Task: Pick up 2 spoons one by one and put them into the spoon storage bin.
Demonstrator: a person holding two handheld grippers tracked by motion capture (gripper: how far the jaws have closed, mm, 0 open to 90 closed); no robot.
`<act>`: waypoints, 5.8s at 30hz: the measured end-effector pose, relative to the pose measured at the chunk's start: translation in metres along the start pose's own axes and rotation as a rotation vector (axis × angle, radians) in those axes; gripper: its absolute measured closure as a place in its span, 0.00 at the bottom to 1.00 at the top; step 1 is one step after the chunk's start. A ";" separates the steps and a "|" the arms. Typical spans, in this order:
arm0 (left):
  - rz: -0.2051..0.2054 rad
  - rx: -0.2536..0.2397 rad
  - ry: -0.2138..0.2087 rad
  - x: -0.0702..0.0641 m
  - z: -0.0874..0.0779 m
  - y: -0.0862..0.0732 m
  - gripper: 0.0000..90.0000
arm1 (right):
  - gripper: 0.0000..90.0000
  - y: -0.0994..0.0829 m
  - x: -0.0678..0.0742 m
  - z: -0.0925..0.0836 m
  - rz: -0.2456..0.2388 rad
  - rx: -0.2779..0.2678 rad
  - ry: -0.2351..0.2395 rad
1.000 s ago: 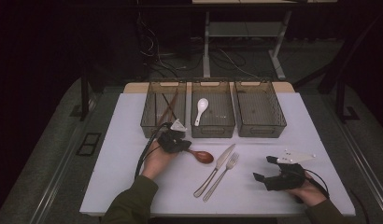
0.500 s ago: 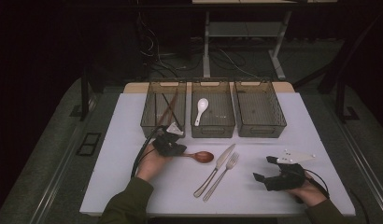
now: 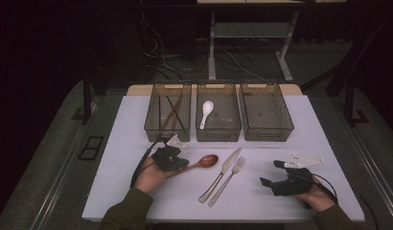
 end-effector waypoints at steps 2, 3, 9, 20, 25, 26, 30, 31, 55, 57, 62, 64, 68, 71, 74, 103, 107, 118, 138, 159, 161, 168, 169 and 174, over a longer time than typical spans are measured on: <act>-0.004 -0.011 -0.002 0.002 -0.001 0.001 0.99 | 0.16 0.000 0.000 0.000 0.001 0.001 0.000; -0.004 -0.020 -0.003 0.002 -0.001 0.001 0.99 | 0.16 0.000 0.000 0.000 0.000 0.000 0.000; -0.005 -0.090 -0.015 0.002 -0.006 0.007 0.94 | 0.15 0.000 0.000 0.000 0.000 0.002 -0.001; -0.002 -0.197 -0.072 -0.005 0.004 0.034 0.58 | 0.16 0.000 0.001 0.002 -0.008 0.010 -0.003; -0.005 -0.210 -0.095 -0.005 0.013 0.042 0.52 | 0.16 0.000 0.001 0.003 -0.008 0.012 -0.002; -0.005 -0.214 -0.101 -0.005 0.015 0.045 0.52 | 0.15 0.000 0.001 0.003 -0.008 0.012 -0.002; -0.002 -0.212 -0.119 -0.005 0.024 0.055 0.49 | 0.16 0.000 0.001 0.003 -0.009 0.011 -0.004; -0.002 -0.211 -0.124 -0.006 0.026 0.057 0.49 | 0.16 0.000 0.001 0.003 -0.010 0.010 -0.005; 0.148 -0.071 -0.057 -0.032 0.038 0.050 0.62 | 0.16 -0.001 0.002 0.002 -0.021 0.011 -0.009; 0.165 -0.068 -0.053 -0.036 0.038 0.051 0.69 | 0.16 -0.001 0.002 0.002 -0.022 0.012 -0.009; 0.199 -0.050 -0.027 -0.039 0.037 0.051 0.87 | 0.16 -0.001 0.002 0.002 -0.023 0.012 -0.011; 0.200 -0.048 -0.028 -0.039 0.037 0.051 0.87 | 0.16 -0.001 0.002 0.002 -0.023 0.014 -0.010; 0.198 -0.044 -0.029 -0.040 0.037 0.052 0.88 | 0.16 -0.001 0.002 0.002 -0.023 0.015 -0.011; 0.203 -0.044 -0.046 -0.041 0.037 0.053 0.88 | 0.16 -0.001 0.002 0.002 -0.023 0.013 -0.010; 0.201 -0.047 -0.055 -0.042 0.036 0.055 0.88 | 0.16 -0.001 0.002 0.002 -0.024 0.016 -0.010; 0.110 -0.171 -0.052 -0.017 0.007 0.094 0.89 | 0.16 -0.001 0.002 0.002 -0.018 0.021 -0.010; 0.104 -0.190 -0.042 -0.009 0.000 0.108 0.89 | 0.16 -0.001 0.002 0.004 -0.020 0.024 -0.009; 0.054 -0.255 -0.039 0.013 -0.012 0.144 0.89 | 0.16 -0.001 0.002 0.004 -0.022 0.022 -0.007; -0.023 -0.324 -0.001 0.050 0.000 0.209 0.89 | 0.15 -0.001 0.002 0.003 -0.017 0.016 0.005; -0.099 -0.306 0.021 0.063 0.031 0.225 0.79 | 0.16 -0.001 0.003 0.002 -0.026 0.009 0.010; -0.100 -0.298 0.035 0.063 0.032 0.225 0.68 | 0.15 -0.001 0.002 0.002 -0.027 0.010 0.010; -0.075 -0.294 0.042 0.059 0.026 0.222 0.55 | 0.16 0.000 0.002 0.002 -0.028 0.010 0.010; -0.072 -0.295 0.033 0.058 0.025 0.220 0.54 | 0.15 0.000 0.002 0.003 -0.027 0.011 0.009; -0.048 -0.316 0.022 0.049 0.018 0.211 0.49 | 0.15 -0.001 0.003 0.004 -0.028 0.017 0.007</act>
Point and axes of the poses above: each handheld gripper's, and its own axes: z roughly forward along the jaws, y roughly out of its top, x roughly to its left, the point moved 2 cm from there along z, roughly forward along the jaws, and after that the axes turned 9 degrees about x, right-handed, at the moved point
